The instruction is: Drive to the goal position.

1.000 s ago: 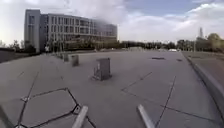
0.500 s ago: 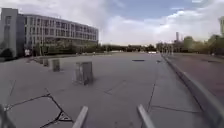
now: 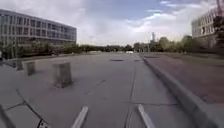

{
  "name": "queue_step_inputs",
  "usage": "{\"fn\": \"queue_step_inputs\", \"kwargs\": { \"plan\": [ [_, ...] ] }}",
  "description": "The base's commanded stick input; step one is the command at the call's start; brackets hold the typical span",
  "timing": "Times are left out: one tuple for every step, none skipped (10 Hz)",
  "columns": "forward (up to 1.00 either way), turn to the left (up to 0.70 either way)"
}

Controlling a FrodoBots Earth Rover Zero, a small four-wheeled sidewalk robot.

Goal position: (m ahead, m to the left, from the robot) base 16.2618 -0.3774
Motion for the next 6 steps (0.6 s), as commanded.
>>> {"fn": "queue_step_inputs", "kwargs": {
  "plan": [
    [0.70,0.00],
    [0.70,0.00],
    [0.70,0.00],
    [0.70,0.00],
    [0.70,0.00],
    [0.70,0.00]
  ]
}}
